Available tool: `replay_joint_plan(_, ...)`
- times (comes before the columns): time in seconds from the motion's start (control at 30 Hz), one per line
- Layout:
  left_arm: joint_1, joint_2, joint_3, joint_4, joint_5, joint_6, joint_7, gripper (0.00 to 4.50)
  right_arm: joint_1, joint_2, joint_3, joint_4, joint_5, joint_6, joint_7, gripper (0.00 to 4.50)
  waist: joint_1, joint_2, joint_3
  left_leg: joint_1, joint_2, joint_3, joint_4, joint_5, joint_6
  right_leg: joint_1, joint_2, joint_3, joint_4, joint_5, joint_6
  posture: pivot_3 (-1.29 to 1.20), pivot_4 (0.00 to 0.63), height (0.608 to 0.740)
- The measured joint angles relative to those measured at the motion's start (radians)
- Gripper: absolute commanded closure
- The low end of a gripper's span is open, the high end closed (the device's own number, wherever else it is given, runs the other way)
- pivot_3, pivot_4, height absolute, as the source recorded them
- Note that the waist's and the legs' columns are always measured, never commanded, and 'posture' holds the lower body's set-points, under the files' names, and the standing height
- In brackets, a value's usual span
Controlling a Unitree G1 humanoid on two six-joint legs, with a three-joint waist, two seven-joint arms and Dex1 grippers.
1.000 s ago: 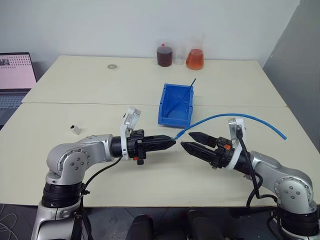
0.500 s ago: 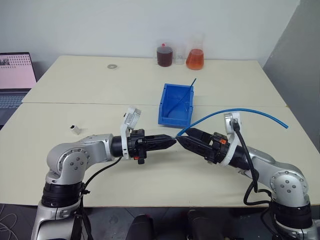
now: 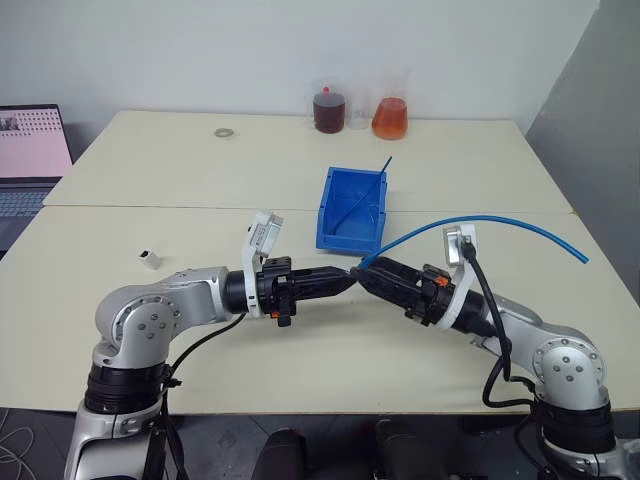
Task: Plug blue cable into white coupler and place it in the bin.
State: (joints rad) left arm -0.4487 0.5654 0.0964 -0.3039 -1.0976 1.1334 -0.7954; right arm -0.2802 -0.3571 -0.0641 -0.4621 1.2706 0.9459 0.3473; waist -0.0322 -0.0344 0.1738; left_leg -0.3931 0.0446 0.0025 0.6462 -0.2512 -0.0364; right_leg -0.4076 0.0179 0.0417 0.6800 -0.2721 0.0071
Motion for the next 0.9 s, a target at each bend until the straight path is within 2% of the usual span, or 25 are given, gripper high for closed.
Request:
replay_joint_plan(0.1,0.000,0.000,0.000,-0.001,0.000,0.000,0.000,4.29,-0.005,-0.002,0.000,0.005,0.001,0.000,0.002,2.42,0.000,0.000,0.000,0.000,0.000,0.000,0.000,0.000,0.000,0.000,0.000,0.000,0.000,0.000,0.000,0.00,0.150,0.740)
replay_joint_plan(0.4,0.000,0.002,0.000,-0.002,-0.001,0.001,0.000,4.29,-0.008,-0.013,0.003,0.007,0.014,0.002,0.025,4.27,0.000,0.000,0.000,-0.001,0.000,0.000,0.000,0.000,0.000,-0.001,0.000,0.000,0.000,0.000,0.000,0.00,0.150,0.740)
replay_joint_plan(0.77,0.000,0.004,-0.015,-0.002,0.008,-0.006,-0.021,4.29,-0.009,-0.043,0.006,0.010,0.030,0.004,0.046,4.36,0.000,0.000,0.000,-0.002,0.000,0.000,0.000,0.000,0.000,-0.002,0.000,0.000,0.000,0.000,0.000,0.00,0.150,0.740)
replay_joint_plan(0.83,0.000,0.005,-0.022,-0.005,0.017,-0.011,-0.027,3.59,-0.009,-0.054,0.007,0.010,0.031,0.006,0.051,4.36,0.000,0.000,0.000,-0.002,0.000,0.000,0.000,0.000,0.000,-0.002,0.000,0.000,0.000,0.000,0.000,0.00,0.150,0.740)
replay_joint_plan(0.9,0.000,0.010,-0.025,-0.006,0.024,-0.017,-0.030,3.20,-0.008,-0.060,0.011,0.010,0.031,0.014,0.060,4.37,0.000,0.000,0.000,-0.002,0.000,0.000,0.000,0.000,0.000,-0.002,0.000,0.000,0.000,0.000,0.000,0.00,0.150,0.740)
